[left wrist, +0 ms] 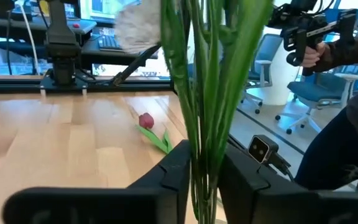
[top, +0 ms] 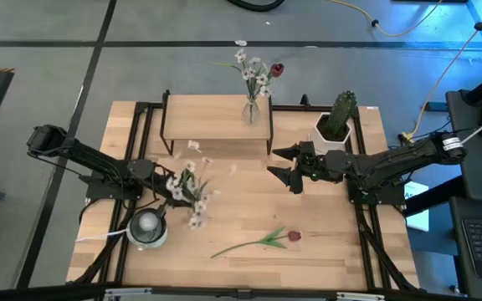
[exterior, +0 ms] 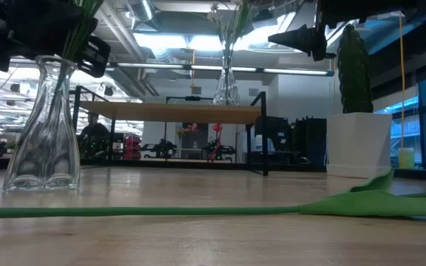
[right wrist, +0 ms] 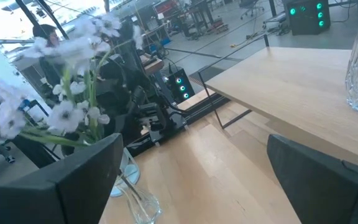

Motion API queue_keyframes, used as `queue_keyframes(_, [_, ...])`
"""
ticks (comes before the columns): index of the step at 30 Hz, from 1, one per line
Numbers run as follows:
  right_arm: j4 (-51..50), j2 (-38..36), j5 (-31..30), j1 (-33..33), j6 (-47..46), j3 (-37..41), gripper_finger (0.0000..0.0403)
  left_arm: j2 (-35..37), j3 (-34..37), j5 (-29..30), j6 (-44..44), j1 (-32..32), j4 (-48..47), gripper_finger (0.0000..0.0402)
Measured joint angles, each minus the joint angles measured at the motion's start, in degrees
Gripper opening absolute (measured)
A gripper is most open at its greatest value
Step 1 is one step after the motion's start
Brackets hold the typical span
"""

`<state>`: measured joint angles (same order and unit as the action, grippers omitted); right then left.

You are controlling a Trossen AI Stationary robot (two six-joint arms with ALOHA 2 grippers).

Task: Pick and place flowers into a vace then onto a shelf
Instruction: Put the white flowers into the transparent vase

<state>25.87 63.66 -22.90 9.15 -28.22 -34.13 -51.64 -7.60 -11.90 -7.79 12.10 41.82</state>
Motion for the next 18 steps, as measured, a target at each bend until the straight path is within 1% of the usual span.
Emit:
queue_keyframes(8, [0.0,0.0,0.0,0.9,0.0,0.0,0.0399,0.0,0.0,0.5,0.0,0.2,0.0,0.0120])
queue_keyframes(14, [0.0,0.0,0.0,1.3,0.0,0.0,0.0399,0.0,0.0,0.4,-0.9,0.2,0.0,0.0142])
queue_keyframes(18, [0.0,0.0,0.0,1.3,0.0,0.0,0.0399,0.0,0.0,0.5,-3.7,0.2,0.0,0.0152])
